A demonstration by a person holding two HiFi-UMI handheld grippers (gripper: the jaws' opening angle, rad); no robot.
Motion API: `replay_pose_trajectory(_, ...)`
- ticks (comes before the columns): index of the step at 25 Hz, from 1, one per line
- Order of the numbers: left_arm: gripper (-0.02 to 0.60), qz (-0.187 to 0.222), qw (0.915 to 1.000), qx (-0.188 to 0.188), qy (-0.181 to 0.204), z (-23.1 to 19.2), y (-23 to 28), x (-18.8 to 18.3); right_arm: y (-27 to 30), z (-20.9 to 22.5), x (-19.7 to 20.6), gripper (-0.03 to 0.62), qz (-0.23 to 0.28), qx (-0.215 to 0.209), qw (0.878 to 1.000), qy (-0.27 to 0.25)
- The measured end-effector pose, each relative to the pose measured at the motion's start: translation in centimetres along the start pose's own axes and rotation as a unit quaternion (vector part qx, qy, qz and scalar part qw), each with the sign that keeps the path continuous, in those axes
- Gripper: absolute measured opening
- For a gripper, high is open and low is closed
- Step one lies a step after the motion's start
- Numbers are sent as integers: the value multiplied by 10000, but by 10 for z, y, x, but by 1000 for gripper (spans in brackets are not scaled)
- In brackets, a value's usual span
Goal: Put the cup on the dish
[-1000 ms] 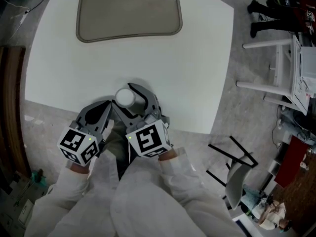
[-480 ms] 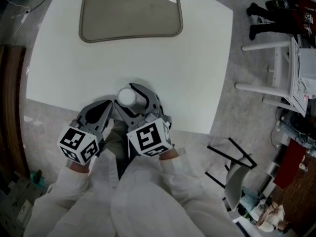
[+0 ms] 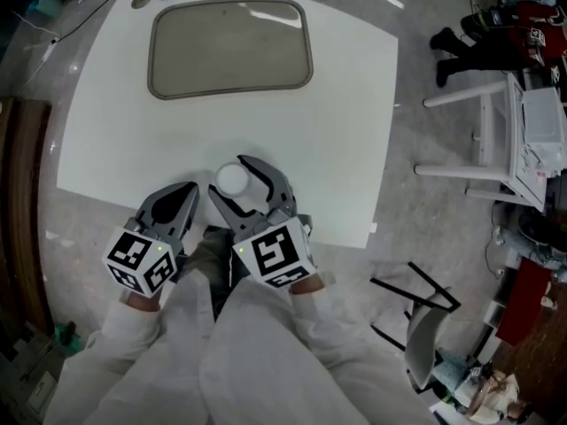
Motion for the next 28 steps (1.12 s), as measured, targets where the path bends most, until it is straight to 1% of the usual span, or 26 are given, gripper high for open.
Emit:
replay_pose_trajectory(3, 6, 123, 9998, 10, 122, 8, 0, -17, -9, 6, -12, 270, 68, 86, 9998, -148)
replay_pose_trajectory(7, 6, 281, 9992, 56, 272, 20, 2, -36, -21, 14, -26, 270, 176, 193, 9994, -212)
replay_pose_trajectory(12, 6, 313, 9976, 205, 577, 35, 9, -54, -35, 26, -36, 270, 294, 320, 9990, -141)
replay_pose_trajectory(15, 6, 345, 9965, 239, 717, 41, 10, -63, -39, 32, -42, 270, 361, 399, 9984, -198)
replay_pose_trajectory(20, 6, 328, 9951, 234, 900, 48, 10, -73, -47, 35, -47, 270, 443, 443, 9980, -100)
replay_pose_trajectory(23, 6, 334, 9943, 204, 991, 50, 12, -77, -48, 37, -49, 270, 488, 394, 9980, -34)
replay_pose_trajectory(28, 6, 369, 9938, 121, 1040, 52, 17, -80, -49, 43, -51, 270, 556, 329, 9978, -124)
Point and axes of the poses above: the fingertips, and each gripper's own axes: y forward along the fingers, z to its right, x out of its underside, the point moved 1 cm from there along -y, backward along the fingers, and after that the axes turned 14 degrees about x, right-handed, at the moved point
